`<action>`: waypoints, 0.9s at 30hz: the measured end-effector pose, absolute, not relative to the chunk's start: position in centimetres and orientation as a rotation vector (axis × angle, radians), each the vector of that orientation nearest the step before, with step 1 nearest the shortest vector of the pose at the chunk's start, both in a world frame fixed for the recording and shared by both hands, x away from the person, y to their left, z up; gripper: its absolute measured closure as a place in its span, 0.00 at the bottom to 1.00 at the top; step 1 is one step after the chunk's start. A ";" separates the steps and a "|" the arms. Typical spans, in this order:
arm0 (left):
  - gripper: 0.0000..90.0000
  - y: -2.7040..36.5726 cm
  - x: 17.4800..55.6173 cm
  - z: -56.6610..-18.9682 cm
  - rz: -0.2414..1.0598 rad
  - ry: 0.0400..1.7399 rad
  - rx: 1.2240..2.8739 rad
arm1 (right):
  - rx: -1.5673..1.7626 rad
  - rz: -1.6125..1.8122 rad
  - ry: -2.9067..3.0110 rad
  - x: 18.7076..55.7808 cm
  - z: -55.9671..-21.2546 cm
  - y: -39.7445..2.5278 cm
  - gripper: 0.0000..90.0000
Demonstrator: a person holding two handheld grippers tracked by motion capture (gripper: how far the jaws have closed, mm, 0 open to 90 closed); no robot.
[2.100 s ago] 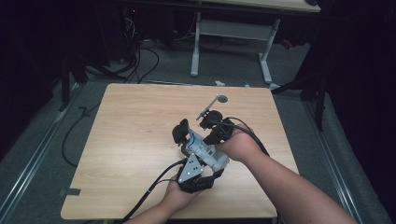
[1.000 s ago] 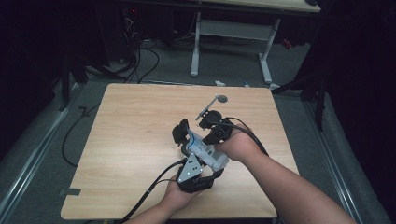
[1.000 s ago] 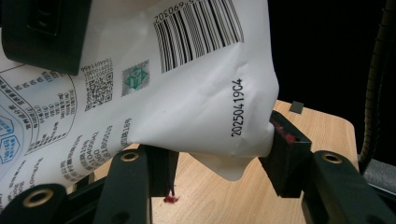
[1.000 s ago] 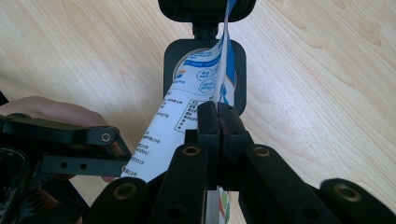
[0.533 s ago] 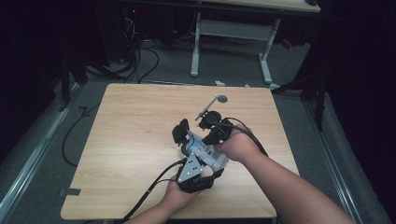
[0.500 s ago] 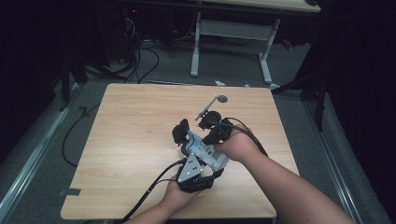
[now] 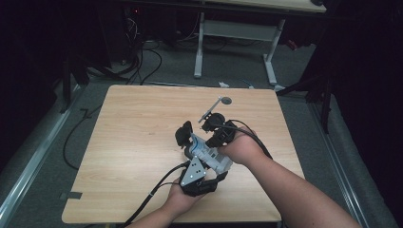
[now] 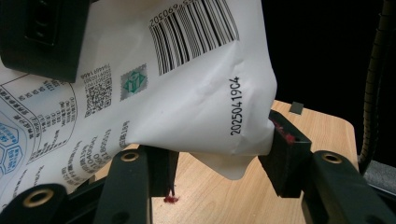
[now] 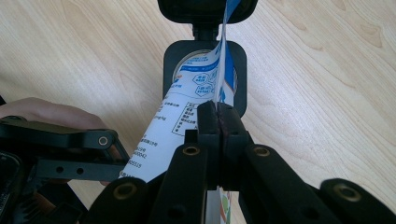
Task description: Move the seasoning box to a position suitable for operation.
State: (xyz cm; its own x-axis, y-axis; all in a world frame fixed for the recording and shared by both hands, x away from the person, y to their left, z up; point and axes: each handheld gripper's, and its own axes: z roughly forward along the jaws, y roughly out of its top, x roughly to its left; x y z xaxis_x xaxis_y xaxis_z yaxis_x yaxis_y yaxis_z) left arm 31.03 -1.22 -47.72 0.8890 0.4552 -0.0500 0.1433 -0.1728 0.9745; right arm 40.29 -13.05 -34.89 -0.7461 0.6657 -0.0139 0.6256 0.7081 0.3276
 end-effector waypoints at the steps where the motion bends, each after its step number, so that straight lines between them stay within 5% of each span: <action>1: 0.57 -1.2 31.0 -47.7 0.294 0.457 1.742 | 1.062 0.461 2.779 40.3 -34.9 -13.0 1.00; 27: 0.58 -1.2 30.9 -47.8 0.296 0.453 1.743 | 1.055 0.460 2.783 40.2 -34.9 -13.1 1.00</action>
